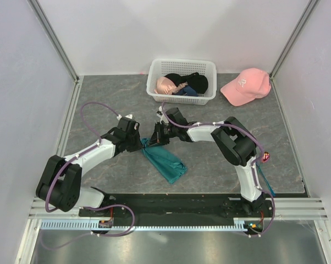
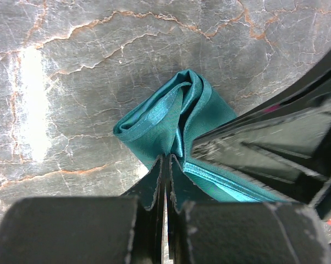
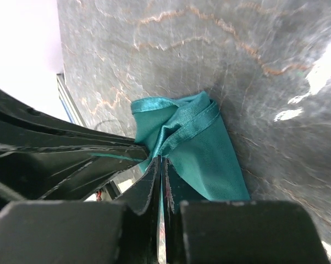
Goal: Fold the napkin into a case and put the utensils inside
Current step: Stuff the top corner of the smaller-rectangle-folded napkin into the folded napkin.
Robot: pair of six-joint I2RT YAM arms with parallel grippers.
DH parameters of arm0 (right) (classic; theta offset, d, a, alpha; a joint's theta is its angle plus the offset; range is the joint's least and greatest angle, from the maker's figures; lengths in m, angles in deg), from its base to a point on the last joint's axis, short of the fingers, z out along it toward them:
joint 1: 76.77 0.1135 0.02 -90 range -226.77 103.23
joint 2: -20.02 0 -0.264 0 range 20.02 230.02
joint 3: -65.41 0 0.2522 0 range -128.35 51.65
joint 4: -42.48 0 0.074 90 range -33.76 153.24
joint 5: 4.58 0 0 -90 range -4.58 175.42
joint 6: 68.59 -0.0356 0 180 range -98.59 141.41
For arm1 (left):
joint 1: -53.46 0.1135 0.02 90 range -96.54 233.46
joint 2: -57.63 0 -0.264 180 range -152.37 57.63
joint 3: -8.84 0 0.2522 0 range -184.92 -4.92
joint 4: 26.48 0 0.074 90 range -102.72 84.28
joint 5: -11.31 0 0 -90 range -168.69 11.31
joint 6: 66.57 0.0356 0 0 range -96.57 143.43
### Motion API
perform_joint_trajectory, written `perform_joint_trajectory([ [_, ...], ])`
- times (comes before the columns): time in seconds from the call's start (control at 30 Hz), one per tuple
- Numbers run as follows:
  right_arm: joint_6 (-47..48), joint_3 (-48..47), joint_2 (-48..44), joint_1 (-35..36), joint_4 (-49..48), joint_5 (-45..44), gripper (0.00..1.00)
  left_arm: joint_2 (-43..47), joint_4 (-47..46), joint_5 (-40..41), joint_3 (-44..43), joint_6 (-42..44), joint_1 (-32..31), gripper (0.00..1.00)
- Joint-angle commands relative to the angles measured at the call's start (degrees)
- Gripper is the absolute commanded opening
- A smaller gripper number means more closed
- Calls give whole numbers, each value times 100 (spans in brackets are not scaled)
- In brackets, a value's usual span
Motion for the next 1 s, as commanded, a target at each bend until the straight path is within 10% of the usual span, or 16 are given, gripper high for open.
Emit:
perform_joint_trajectory([
  [0.0,-131,11,146,205,-397,-16,7,140,-79,27,-84,140,-12,2],
  [0.97,396,363,-355,47,77,-332,15,-80,-167,-245,-171,140,-12,2],
])
